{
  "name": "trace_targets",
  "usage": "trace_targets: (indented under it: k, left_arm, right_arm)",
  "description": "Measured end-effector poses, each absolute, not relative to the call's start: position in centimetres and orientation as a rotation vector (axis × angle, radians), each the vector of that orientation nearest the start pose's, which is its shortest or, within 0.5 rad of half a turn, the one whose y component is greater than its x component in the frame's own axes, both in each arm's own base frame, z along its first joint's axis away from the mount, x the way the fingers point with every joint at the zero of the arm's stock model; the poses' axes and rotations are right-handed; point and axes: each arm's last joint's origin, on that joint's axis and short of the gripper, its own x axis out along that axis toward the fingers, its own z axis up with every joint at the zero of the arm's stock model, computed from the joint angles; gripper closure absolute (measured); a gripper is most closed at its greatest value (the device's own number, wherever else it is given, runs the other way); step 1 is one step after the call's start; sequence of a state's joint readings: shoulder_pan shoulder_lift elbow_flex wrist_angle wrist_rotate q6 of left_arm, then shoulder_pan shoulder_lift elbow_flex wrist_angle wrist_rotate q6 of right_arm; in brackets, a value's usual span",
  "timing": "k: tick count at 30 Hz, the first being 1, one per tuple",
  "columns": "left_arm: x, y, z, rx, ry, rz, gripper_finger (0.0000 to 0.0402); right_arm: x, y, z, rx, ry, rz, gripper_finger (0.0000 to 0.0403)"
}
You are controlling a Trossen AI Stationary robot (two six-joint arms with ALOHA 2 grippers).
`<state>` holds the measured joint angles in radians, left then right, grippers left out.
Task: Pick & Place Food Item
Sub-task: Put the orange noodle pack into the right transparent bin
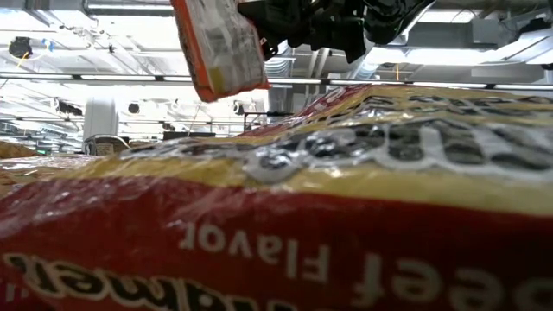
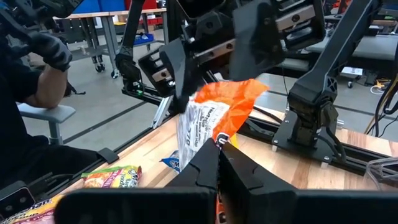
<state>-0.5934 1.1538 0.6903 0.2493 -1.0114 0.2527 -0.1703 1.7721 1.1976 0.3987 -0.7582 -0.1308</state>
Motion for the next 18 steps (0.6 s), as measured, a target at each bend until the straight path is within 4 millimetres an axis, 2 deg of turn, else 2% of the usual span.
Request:
trace_targets:
  k: [4,7,18]
  left_arm:
    - [21.1,-11.3,26.8,0.439,0.234,0.451,0.0137]
    - [20.8,-11.4,26.7,0.461,0.248,0.49,0.0114]
    - [19.0,-12.7,27.2,0.485,0.228,0.542,0.0105]
  right_arm:
    - [39.6,-4.8,26.4,-0.046,0.123,0.592,0.0403]
    - [39.6,-5.0,26.3,-0.047,0.128,0.569,0.0403]
    - [39.1,-7.9,25.9,-0.03,0.177,0.454,0.0403]
